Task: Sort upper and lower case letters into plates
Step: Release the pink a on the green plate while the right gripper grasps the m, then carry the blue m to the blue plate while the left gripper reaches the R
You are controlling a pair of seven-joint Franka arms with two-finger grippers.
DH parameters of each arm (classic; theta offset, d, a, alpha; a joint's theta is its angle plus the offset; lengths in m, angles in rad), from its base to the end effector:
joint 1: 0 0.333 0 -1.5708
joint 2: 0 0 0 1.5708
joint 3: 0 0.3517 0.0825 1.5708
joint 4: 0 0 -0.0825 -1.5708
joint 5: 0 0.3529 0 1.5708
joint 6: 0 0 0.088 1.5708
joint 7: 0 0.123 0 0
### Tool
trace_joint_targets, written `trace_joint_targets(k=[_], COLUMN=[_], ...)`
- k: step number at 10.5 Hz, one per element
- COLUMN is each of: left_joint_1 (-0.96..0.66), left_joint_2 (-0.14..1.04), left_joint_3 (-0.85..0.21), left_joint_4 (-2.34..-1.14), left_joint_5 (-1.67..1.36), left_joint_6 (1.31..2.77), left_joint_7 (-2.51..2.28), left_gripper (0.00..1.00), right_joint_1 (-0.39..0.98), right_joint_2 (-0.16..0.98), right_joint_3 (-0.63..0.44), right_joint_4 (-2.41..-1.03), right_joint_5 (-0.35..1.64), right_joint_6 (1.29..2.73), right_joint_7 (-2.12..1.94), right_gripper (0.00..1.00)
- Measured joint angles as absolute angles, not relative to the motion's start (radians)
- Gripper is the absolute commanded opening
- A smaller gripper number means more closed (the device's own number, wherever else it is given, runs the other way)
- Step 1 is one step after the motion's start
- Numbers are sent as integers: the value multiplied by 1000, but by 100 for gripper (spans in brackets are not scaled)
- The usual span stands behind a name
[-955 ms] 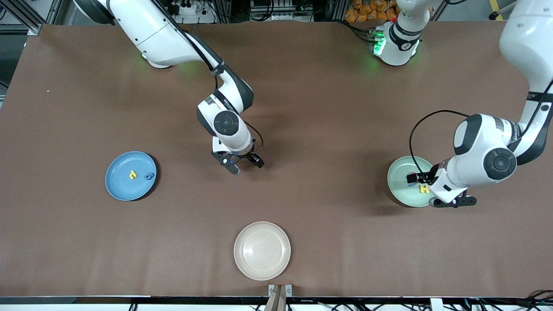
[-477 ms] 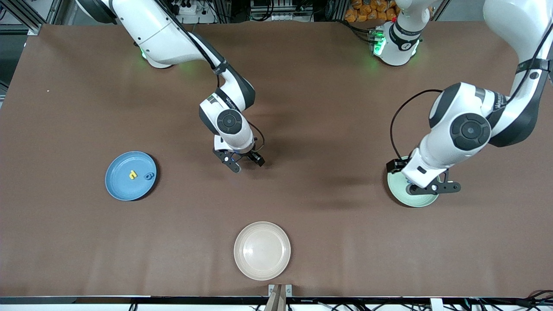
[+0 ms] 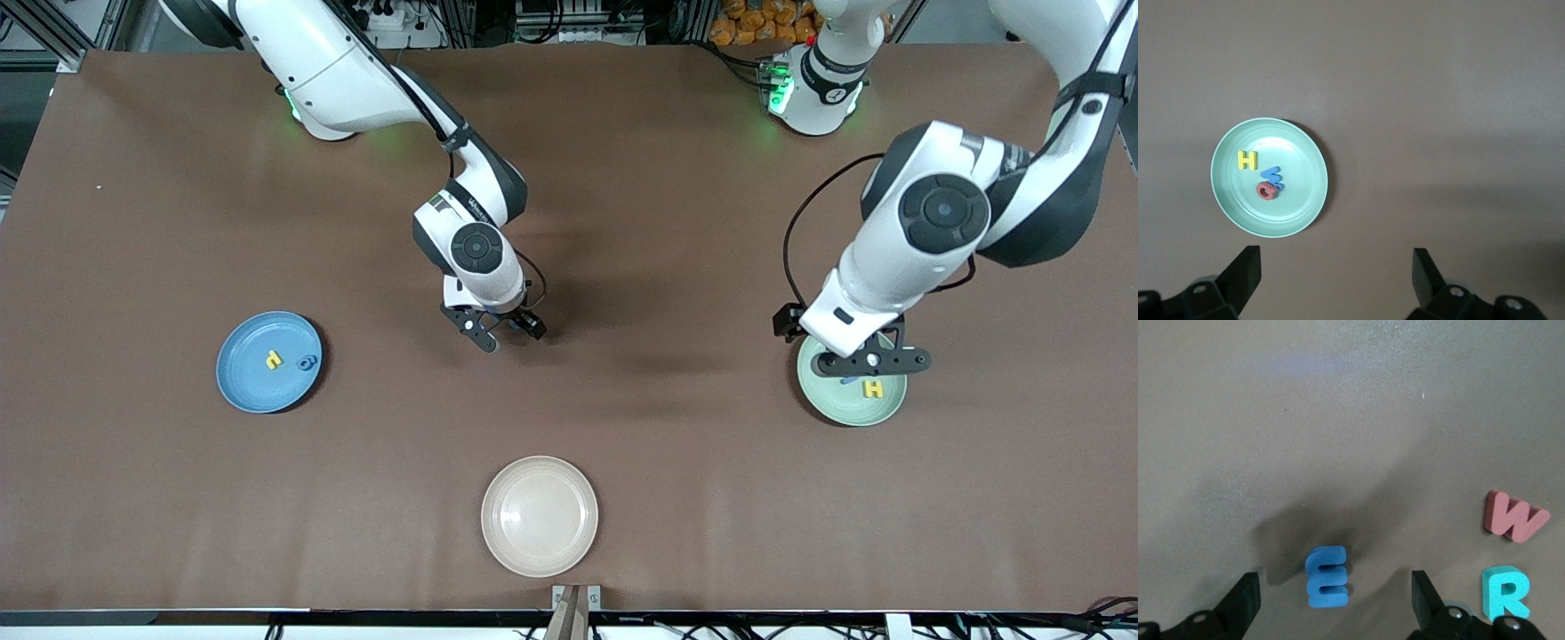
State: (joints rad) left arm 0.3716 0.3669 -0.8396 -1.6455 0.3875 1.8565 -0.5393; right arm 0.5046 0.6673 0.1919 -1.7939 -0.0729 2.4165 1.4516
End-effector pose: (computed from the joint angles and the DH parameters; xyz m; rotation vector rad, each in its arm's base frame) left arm 0.5893 -0.1868 0.4830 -3.0423 0.0225 -0.0392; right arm 0.5089 0.4079 0.2155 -2.9214 1.1299 0.1216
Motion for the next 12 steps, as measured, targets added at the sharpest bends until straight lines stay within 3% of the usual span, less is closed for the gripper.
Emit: trace_joint_targets(k=[3,5,6,12], left_joint_1=[373,380,385,530], left_joint_2=[326,313,305,228], left_joint_3=[-856,-857,-857,-858], left_joint_4=[-1593,-1520,-1487,-1402], left_joint_5=[379,368,364,236], left_joint_6=[1775,1696,1662,1591], left_joint_7=[-546,-546,-546,-541], left_gripper=[100,100,100,100], right_joint_1=[506,507,507,510], right_joint_2=[669,672,674,674], right_joint_3=[191,189,189,188], right_joint_4=[-1796,-1798,-1798,-1789], right_joint_5=[-75,-83,-87,-100], right_joint_6=[2420,2420,2420,2443], right_joint_7=[1452,1452,1452,1452], right_gripper=[100,6,0,0])
